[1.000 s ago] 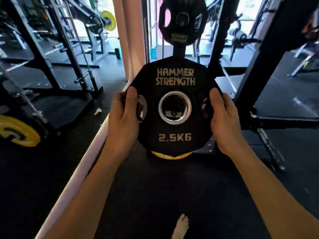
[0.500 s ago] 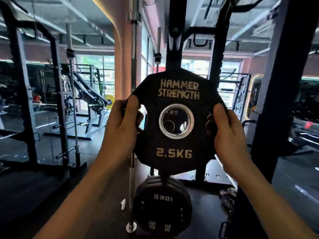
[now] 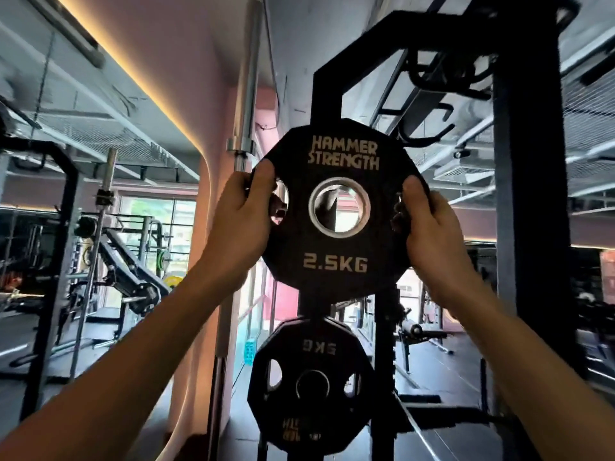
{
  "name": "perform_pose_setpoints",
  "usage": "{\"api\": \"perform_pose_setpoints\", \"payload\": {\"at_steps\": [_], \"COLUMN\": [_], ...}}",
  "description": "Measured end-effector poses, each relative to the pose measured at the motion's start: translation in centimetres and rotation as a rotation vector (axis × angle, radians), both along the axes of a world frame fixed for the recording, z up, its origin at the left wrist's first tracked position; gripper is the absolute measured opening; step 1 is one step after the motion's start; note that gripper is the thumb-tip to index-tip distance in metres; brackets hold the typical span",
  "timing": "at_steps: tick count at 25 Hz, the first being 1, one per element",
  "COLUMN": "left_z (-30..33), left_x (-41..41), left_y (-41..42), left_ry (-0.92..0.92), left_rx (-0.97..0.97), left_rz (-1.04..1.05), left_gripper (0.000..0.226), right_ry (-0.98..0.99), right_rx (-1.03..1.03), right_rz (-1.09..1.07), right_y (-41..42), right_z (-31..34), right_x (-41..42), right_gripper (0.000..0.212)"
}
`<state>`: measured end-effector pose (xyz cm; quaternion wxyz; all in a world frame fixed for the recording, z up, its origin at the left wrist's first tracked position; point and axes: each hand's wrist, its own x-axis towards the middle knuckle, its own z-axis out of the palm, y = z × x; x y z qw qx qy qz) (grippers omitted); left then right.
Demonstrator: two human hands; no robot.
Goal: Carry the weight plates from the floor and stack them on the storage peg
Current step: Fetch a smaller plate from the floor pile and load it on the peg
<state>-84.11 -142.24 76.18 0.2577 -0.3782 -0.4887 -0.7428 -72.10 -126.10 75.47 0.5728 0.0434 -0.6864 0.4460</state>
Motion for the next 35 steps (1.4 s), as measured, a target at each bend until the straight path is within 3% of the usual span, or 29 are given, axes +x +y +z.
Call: {"api": "perform_pose_setpoints", "payload": {"at_steps": [4, 9, 21, 27, 32, 35], "left_z": [4.6, 7.3, 6.3, 6.2, 6.3, 6.2], "left_x": [-3.1, -7.1, -16.9, -18.9, -20.3, -21.1], "left_y": [2.2, 4.9, 10.3, 11.9, 12.7, 13.1], "left_ry": [0.054, 0.057, 0.072, 0.071, 0.101, 0.098], "left_rx": [-0.010, 0.010, -0.144, -0.186, -0.235, -0.244], "left_rz": [-0.005, -0.005, -0.028, 0.003, 0.041, 0.027], "left_gripper": [0.046, 0.050, 0.049, 0.048, 0.050, 0.051], "right_ry": [0.051, 0.034, -0.056, -0.082, -0.120, -0.124], "right_rx": [0.007, 0.026, -0.022, 0.008, -0.042, -0.053], "right_rz": [-0.041, -0.057, 0.102, 0.131, 0.130, 0.128], "right_y": [2.1, 4.9, 11.8, 14.0, 15.5, 15.5], "right_z": [4.2, 7.6, 6.9, 6.7, 6.4, 6.4], "right_x": [-3.0, -7.3, -16.7, -19.9, -21.2, -21.4], "right_gripper": [0.050, 0.071, 0.032, 0.070, 0.043, 0.047]}}
